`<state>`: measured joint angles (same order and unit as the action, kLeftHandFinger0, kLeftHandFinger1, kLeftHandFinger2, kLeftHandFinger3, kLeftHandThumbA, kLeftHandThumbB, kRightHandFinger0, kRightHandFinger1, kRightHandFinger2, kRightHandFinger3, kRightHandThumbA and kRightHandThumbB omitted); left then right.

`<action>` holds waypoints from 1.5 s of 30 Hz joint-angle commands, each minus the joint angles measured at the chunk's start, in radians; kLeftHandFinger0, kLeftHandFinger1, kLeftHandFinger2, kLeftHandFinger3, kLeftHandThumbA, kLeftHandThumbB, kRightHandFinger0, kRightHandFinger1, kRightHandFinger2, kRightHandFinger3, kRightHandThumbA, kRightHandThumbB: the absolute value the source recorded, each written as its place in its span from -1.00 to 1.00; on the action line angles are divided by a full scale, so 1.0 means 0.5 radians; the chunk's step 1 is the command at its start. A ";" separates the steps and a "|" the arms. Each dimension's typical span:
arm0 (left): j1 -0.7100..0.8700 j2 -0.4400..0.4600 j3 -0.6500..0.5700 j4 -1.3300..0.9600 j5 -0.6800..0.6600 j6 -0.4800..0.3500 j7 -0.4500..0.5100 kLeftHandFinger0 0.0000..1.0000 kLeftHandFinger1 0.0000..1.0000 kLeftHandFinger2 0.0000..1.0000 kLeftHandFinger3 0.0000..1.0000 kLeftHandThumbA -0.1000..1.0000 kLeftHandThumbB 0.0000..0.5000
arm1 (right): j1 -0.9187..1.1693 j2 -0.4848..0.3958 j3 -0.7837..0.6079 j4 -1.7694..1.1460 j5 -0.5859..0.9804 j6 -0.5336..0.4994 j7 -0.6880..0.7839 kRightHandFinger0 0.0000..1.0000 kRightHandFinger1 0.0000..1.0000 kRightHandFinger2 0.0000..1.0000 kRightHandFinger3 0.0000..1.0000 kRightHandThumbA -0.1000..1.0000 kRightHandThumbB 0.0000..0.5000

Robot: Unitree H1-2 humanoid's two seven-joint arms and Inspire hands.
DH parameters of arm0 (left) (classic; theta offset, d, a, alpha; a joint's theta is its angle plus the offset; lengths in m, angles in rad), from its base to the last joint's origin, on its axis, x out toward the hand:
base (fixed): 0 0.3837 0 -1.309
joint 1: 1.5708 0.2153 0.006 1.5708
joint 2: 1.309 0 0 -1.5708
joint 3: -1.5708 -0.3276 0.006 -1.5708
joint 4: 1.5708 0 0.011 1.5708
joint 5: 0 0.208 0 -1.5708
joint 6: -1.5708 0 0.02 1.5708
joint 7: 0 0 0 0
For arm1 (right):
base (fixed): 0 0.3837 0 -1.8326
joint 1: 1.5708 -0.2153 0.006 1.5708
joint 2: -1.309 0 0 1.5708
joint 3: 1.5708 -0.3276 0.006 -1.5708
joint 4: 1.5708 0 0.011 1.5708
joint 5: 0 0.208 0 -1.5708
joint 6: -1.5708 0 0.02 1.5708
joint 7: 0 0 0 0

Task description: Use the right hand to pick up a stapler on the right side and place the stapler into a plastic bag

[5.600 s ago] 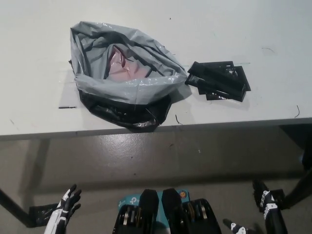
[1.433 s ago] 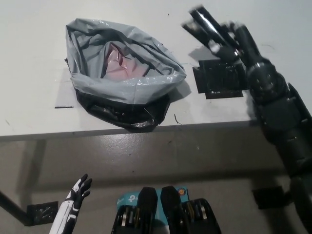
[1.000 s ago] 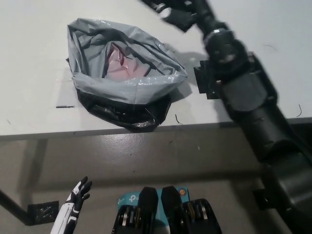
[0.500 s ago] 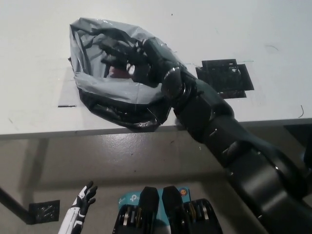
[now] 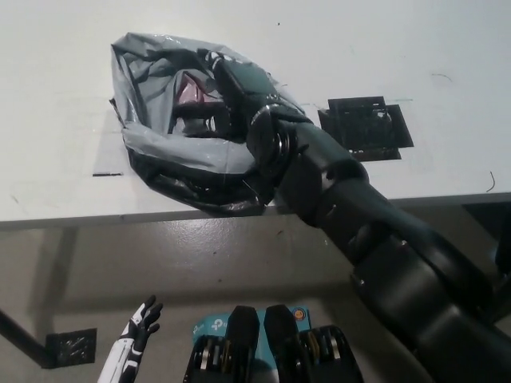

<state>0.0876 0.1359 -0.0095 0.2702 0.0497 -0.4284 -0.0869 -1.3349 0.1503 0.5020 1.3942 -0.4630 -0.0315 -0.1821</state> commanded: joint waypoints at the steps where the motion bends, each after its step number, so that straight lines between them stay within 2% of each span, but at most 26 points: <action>1: -0.006 0.020 -0.016 -0.053 -0.034 -0.081 -0.030 1.00 1.00 1.00 1.00 1.00 1.00 | -0.158 -0.044 0.034 -0.062 -0.070 -0.121 -0.041 1.00 1.00 1.00 1.00 1.00 1.00; 10: -0.001 0.021 -0.024 -0.038 -0.013 -0.083 -0.006 1.00 1.00 1.00 1.00 1.00 1.00 | -0.203 -0.106 -0.059 -0.227 -0.003 -0.270 -0.063 1.00 1.00 1.00 1.00 1.00 1.00; 13: -0.001 0.017 -0.036 -0.030 -0.002 -0.083 -0.004 1.00 1.00 1.00 1.00 1.00 1.00 | -0.190 -0.198 -0.193 -0.474 0.097 -0.336 0.020 1.00 1.00 1.00 1.00 1.00 1.00; 16: -0.032 0.019 -0.040 -0.018 0.002 -0.083 0.003 1.00 1.00 1.00 1.00 1.00 1.00 | -0.140 -0.301 -0.378 -0.823 0.255 -0.321 0.128 1.00 1.00 1.00 1.00 1.00 0.81; 17: -0.041 0.016 -0.038 -0.015 -0.010 -0.083 -0.001 1.00 1.00 1.00 1.00 1.00 1.00 | -0.117 -0.336 -0.431 -0.951 0.307 -0.294 0.171 1.00 1.00 1.00 1.00 1.00 0.63; 21: -0.121 0.003 -0.019 -0.005 -0.030 -0.083 0.012 1.00 1.00 1.00 1.00 1.00 0.99 | 0.006 -0.521 -0.726 -1.662 0.582 -0.076 0.352 1.00 1.00 1.00 1.00 1.00 0.74; 23: -0.180 0.002 -0.012 0.014 -0.031 -0.083 0.016 1.00 1.00 1.00 1.00 1.00 0.99 | 0.099 -0.651 -0.840 -2.041 0.680 -0.013 0.412 1.00 1.00 1.00 1.00 1.00 0.58; 25: -0.214 0.003 -0.006 0.013 -0.021 -0.073 0.025 1.00 1.00 1.00 1.00 1.00 1.00 | 0.212 -0.749 -0.890 -2.330 0.712 0.037 0.451 1.00 1.00 1.00 1.00 1.00 0.73; 26: -0.242 0.007 -0.001 -0.001 -0.019 -0.052 0.027 1.00 1.00 1.00 1.00 1.00 1.00 | 0.367 -0.860 -0.934 -2.654 0.737 0.093 0.495 1.00 1.00 1.00 1.00 1.00 0.74; 31: -0.317 0.012 0.011 -0.027 -0.012 -0.001 0.038 1.00 1.00 1.00 1.00 1.00 1.00 | 0.812 -1.107 -1.056 -3.313 0.887 0.145 0.575 1.00 1.00 1.00 1.00 1.00 0.68; 32: -0.341 0.014 0.012 -0.047 0.006 0.037 0.045 1.00 1.00 1.00 1.00 1.00 1.00 | 0.986 -1.174 -1.109 -3.526 0.955 0.171 0.574 1.00 1.00 1.00 1.00 1.00 0.58; 35: -0.397 0.019 0.019 -0.055 -0.009 0.062 0.041 1.00 1.00 1.00 1.00 1.00 1.00 | 1.319 -1.272 -1.190 -3.820 1.005 0.119 0.539 1.00 1.00 1.00 1.00 1.00 0.53; 37: -0.417 0.027 0.021 -0.064 0.005 0.065 0.046 1.00 1.00 1.00 1.00 1.00 1.00 | 1.573 -1.264 -1.206 -4.001 0.956 0.033 0.472 1.00 1.00 1.00 1.00 1.00 0.52; 39: -0.449 0.023 0.022 -0.057 0.027 0.056 0.062 1.00 1.00 1.00 1.00 1.00 0.96 | 1.850 -1.194 -1.157 -4.153 0.948 -0.074 0.383 1.00 1.00 1.00 1.00 1.00 0.49; 41: -0.471 0.015 0.022 -0.048 0.024 0.066 0.067 1.00 1.00 1.00 1.00 1.00 1.00 | 2.053 -1.132 -1.083 -4.209 0.909 -0.180 0.335 1.00 1.00 1.00 1.00 1.00 0.44; 42: -0.485 0.015 0.022 -0.039 0.022 0.069 0.065 1.00 1.00 1.00 1.00 1.00 1.00 | 2.174 -1.091 -1.021 -4.205 0.866 -0.276 0.312 1.00 1.00 1.00 1.00 1.00 0.31; 43: -0.500 0.019 0.021 -0.023 0.021 0.053 0.063 1.00 1.00 1.00 1.00 1.00 0.96 | 2.246 -1.066 -0.974 -4.185 0.849 -0.335 0.304 1.00 1.00 1.00 1.00 1.00 0.27; 45: -0.530 0.034 0.024 0.014 0.032 0.023 0.067 1.00 1.00 1.00 1.00 1.00 0.93 | 2.398 -0.991 -0.866 -4.124 0.748 -0.399 0.295 1.00 1.00 1.00 1.00 1.00 0.34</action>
<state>-0.0341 0.1372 -0.0243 0.2816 0.0524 -0.4038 -0.0869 -0.6226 -0.2504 0.1342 0.2386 -0.2839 -0.0739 -0.0627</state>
